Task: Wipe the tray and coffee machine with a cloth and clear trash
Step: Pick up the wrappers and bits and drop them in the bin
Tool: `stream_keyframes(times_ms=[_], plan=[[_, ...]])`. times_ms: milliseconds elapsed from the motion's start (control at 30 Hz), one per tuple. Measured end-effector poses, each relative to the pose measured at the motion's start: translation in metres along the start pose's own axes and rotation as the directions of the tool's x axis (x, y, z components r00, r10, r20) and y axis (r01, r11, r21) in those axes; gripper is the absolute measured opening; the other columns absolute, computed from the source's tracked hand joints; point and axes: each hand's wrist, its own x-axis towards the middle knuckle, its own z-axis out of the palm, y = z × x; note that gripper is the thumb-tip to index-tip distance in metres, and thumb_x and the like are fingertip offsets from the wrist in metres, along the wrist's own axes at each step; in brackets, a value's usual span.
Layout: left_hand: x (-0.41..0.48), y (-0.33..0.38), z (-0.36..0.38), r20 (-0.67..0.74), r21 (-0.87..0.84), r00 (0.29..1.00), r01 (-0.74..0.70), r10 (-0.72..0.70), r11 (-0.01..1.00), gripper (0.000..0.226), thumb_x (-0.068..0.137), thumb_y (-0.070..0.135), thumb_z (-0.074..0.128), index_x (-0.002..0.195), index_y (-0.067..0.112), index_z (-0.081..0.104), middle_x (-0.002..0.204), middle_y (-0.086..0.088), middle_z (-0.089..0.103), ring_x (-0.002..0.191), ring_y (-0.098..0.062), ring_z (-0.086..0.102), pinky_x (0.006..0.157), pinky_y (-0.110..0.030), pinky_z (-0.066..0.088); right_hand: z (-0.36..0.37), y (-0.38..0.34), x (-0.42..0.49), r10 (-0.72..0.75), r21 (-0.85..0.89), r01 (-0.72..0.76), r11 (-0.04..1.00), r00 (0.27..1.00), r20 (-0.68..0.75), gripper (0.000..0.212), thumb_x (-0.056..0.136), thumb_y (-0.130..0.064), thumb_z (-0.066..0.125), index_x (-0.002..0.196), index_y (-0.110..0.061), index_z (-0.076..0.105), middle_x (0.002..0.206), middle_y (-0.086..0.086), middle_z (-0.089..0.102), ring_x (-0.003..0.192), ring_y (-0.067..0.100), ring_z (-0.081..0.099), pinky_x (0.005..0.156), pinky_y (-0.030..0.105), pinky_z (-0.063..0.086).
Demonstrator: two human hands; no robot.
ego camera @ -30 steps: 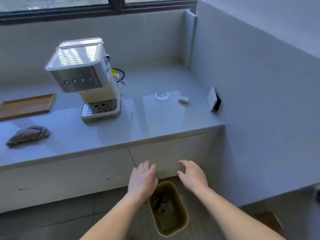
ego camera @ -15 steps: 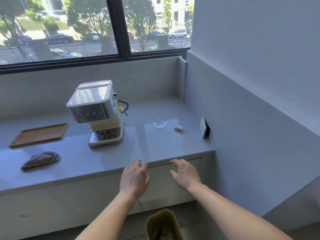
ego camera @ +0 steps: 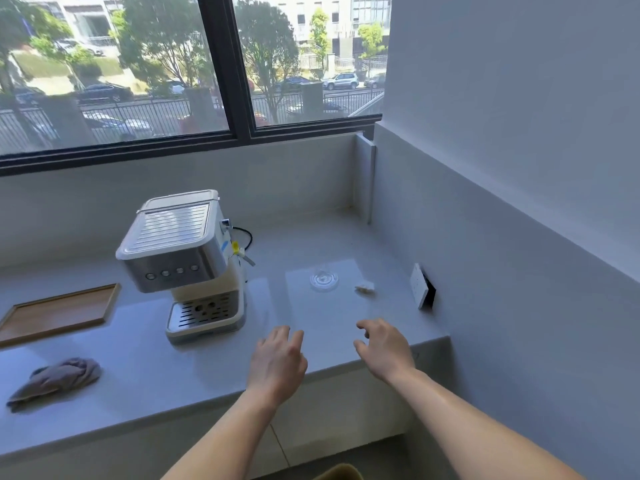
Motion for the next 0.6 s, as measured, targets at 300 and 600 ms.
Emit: stream_keyframes(times_ms=[300, 600], plan=[[0.117, -0.031, 0.027, 0.096, -0.027, 0.988, -0.121, 0.123, 0.992, 0.028, 0.085, 0.021, 0.043, 0.110, 0.020, 0.054, 0.108, -0.001, 0.054, 0.103, -0.027, 0.050, 0.079, -0.037, 0.037, 0.013, 0.000, 0.093, 0.204, -0.051, -0.205, 0.977, 0.979, -0.026, 0.038, 0.093, -0.027, 0.052, 0.130, -0.021, 0.057, 0.125, 0.003, 0.057, 0.112, 0.022, 0.056, 0.089, 0.033, 0.046], [0.213, -0.038, 0.050, 0.162, -0.072, 0.967, -0.186, 0.195, 0.980, 0.033, 0.090, 0.035, 0.050, 0.119, 0.020, 0.047, 0.117, -0.002, 0.049, 0.109, -0.026, 0.047, 0.080, -0.036, 0.037, 0.026, 0.010, 0.175, 0.241, -0.198, -0.237, 0.951, 0.970, -0.005, 0.040, 0.094, -0.025, 0.051, 0.133, -0.025, 0.049, 0.132, 0.001, 0.045, 0.119, 0.025, 0.042, 0.084, 0.038, 0.050]])
